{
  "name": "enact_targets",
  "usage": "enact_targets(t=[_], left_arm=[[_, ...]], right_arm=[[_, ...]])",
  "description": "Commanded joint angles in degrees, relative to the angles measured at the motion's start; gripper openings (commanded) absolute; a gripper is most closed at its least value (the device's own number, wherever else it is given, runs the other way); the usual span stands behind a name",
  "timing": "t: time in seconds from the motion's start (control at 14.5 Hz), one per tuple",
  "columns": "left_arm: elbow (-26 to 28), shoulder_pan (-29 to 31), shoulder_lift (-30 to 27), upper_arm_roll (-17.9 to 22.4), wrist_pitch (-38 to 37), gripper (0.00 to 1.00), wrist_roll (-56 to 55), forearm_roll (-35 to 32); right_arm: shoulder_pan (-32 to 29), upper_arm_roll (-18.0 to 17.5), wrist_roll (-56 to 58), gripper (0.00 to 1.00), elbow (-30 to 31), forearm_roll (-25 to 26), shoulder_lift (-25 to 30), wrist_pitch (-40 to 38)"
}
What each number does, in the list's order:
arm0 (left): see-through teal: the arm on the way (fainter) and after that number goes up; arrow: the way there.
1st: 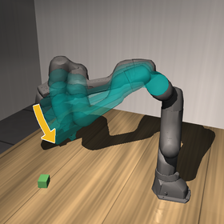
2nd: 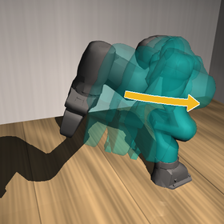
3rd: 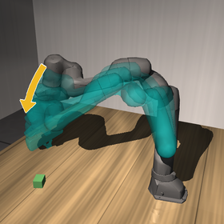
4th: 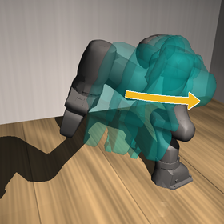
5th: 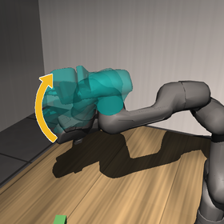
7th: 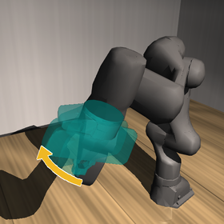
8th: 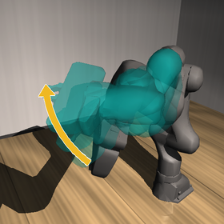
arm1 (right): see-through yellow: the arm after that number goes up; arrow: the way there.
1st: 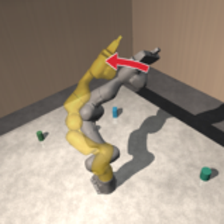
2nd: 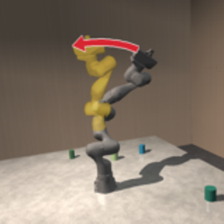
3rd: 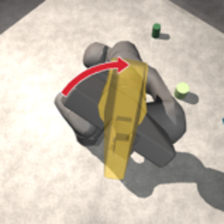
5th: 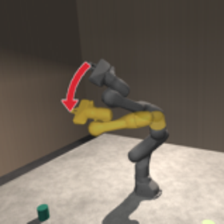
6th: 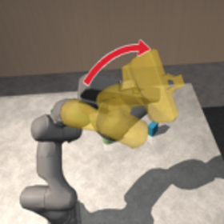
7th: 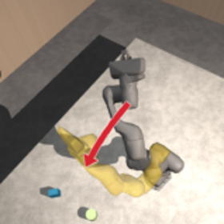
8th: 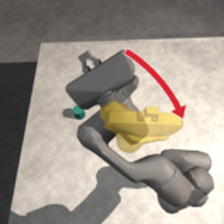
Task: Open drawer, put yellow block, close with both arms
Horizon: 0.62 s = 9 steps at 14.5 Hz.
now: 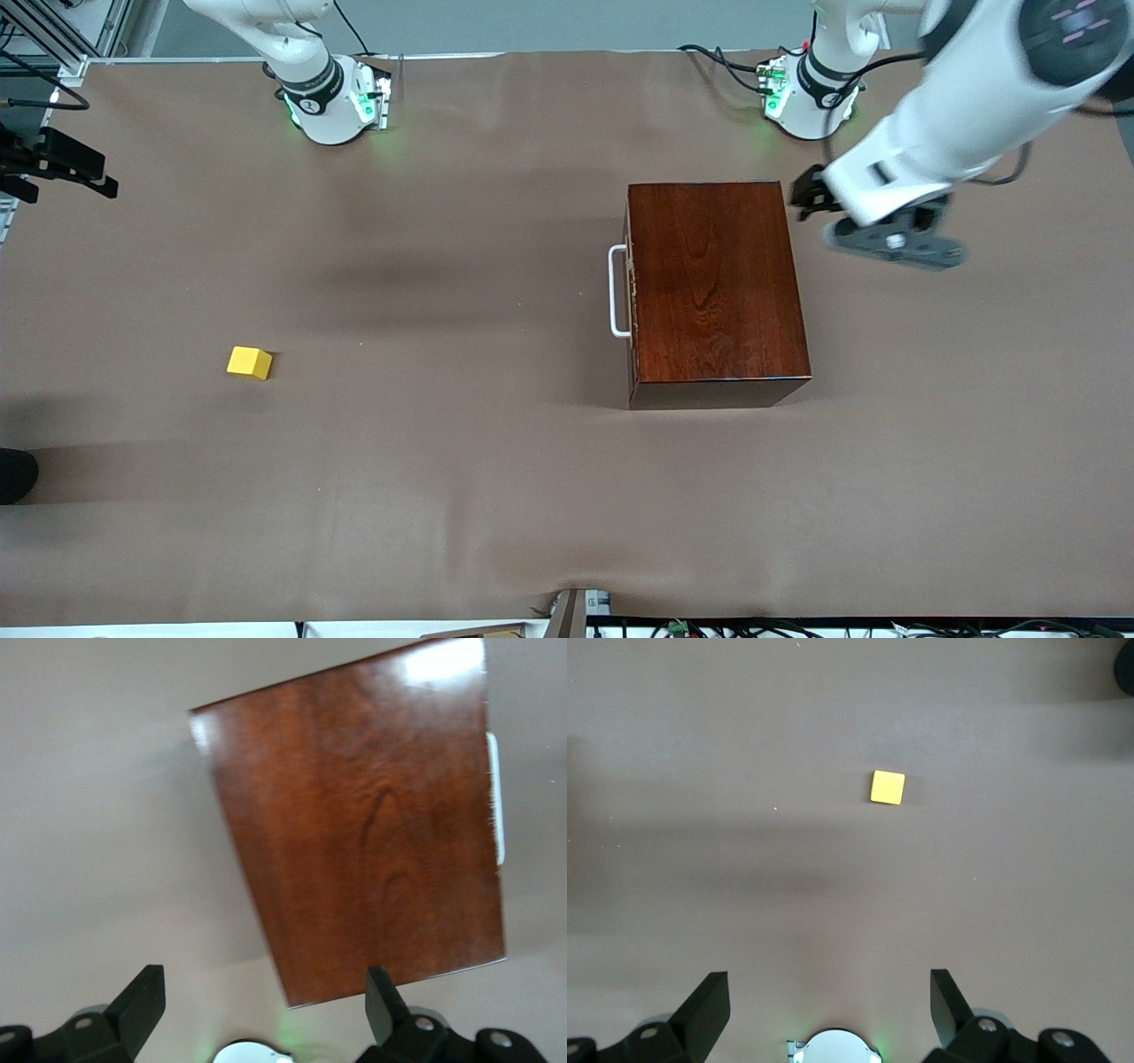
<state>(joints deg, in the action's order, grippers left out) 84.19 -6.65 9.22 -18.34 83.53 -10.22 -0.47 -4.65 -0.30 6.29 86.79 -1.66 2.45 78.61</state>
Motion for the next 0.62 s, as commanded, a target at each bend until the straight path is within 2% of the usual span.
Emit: enact_targets(t=[0.0, 0.35, 0.55], left_arm=[[-5.34, -4.59, 6.32, -0.03, 1.27, 1.00, -2.78, 0.21], [-9.21, -12.24, 13.80, 0.68, 6.98, 1.00, -14.38, -0.05], [-13.16, -17.77, 18.63, 0.94, 7.61, 1.00, -19.90, -5.31]], right_arm=[[-1.15, -0.75, 0.13, 1.00, 0.05, -0.18, 0.27, -0.29], [-2.81, -0.75, 0.21, 1.00, -0.30, -0.09, -0.60, 0.23], [-3.87, -0.66, 0.65, 1.00, -0.74, 0.52, -1.48, 1.54]])
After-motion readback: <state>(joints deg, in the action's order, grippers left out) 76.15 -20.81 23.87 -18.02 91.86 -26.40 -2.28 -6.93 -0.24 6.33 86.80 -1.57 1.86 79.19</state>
